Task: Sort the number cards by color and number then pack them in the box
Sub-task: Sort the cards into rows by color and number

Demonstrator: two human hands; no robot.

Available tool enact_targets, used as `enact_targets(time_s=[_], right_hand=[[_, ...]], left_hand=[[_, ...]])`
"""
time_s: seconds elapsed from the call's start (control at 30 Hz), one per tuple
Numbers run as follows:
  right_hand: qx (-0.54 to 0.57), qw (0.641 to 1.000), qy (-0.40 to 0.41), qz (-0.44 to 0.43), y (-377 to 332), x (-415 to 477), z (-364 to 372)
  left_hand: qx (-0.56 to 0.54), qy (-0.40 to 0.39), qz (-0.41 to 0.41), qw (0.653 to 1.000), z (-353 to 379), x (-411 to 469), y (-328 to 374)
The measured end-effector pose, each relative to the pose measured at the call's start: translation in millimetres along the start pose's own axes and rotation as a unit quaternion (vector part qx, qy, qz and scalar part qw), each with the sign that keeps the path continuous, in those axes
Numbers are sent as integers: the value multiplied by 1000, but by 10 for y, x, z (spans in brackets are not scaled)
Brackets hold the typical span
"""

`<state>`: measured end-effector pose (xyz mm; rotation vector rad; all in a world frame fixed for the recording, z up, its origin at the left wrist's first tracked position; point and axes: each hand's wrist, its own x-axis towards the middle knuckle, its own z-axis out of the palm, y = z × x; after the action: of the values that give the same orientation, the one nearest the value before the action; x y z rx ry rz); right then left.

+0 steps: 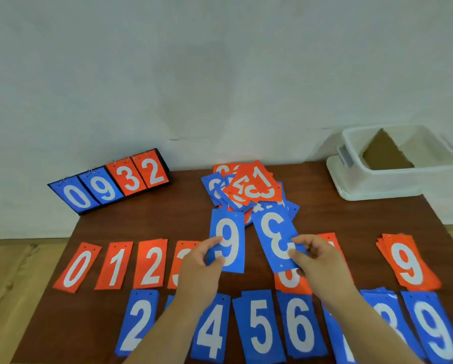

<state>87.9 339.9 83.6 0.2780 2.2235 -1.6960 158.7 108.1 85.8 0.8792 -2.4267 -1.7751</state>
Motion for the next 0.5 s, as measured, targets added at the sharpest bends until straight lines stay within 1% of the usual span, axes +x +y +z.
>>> enact_targets(time_s=[0.1,0.2,0.27,0.3,0.37,0.43,0.5], right_hand=[[23,999,43,-9,-111,-221,208],[24,998,46,-25,-183,-401,461],[9,999,29,-35,-265,-501,630],[6,999,7,-38,-323,-549,699],[-13,997,-67,-38,-476,-623,792],[-70,986,-150,-33,-651,-672,869],[-115,970,-210,-37,-832,-705,954]], left_hand=[[5,-24,33,999,-293,57,67],[-9,-18,43,999,-620,102,3],[-10,-3,39,999,-856,111,-59],[-17,-1,38,999,-969,109,-77],[-36,-6,42,998,-1162,125,-84],[-36,0,54,998,-1322,164,-41],[-51,-20,62,997,-1425,180,21]])
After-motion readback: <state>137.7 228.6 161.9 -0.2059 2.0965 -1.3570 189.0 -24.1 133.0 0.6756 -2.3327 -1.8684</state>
